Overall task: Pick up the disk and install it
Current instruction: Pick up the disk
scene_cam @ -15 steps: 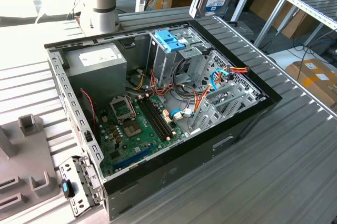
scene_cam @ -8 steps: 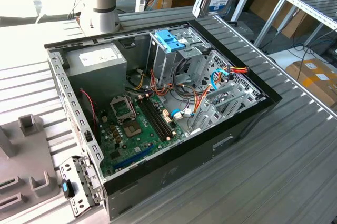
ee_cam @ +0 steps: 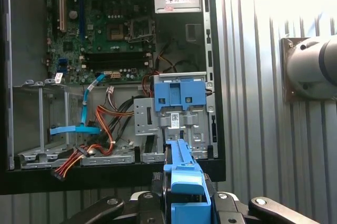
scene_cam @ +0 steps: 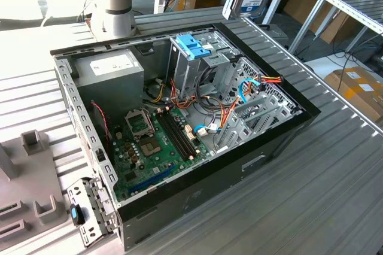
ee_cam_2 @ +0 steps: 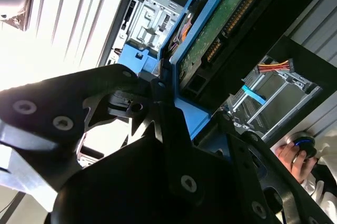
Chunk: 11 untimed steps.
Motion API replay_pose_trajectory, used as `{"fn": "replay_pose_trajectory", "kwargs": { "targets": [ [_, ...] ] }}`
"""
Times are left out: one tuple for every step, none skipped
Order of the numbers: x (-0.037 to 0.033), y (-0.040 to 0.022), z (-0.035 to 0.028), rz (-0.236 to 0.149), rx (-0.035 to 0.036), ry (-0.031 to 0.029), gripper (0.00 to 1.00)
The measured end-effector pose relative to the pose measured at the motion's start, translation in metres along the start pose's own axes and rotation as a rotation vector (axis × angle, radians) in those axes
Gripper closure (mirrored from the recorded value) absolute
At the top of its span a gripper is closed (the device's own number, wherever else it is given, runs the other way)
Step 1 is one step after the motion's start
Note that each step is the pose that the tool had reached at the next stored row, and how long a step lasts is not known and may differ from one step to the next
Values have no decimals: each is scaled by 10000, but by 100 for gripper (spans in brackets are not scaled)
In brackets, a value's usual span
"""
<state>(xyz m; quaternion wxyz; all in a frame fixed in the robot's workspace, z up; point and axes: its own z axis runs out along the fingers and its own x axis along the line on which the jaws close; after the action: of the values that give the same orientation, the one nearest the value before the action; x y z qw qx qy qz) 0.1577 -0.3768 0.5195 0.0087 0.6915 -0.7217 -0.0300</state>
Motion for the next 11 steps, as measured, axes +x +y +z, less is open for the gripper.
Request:
{"fn": "replay_pose_trajectory", "kwargs": {
  "targets": [
    [0,-8,0,0,0,-1,63],
    [-1,-23,-1,1,0,-1,63],
    [-2,-41,-2,1,0,-1,63],
    [-2,-53,-3,0,0,0,63],
    [-3,-62,-3,0,0,-1,63],
    [-3,-72,-4,1,0,0,63],
    [-3,-80,-4,0,0,0,63],
    [-4,-92,-5,1,0,-1,63],
    [-5,-107,-6,0,0,0,63],
    [-5,-121,-6,0,0,-1,63],
    [-6,-136,-7,1,0,0,63]
  ]
}}
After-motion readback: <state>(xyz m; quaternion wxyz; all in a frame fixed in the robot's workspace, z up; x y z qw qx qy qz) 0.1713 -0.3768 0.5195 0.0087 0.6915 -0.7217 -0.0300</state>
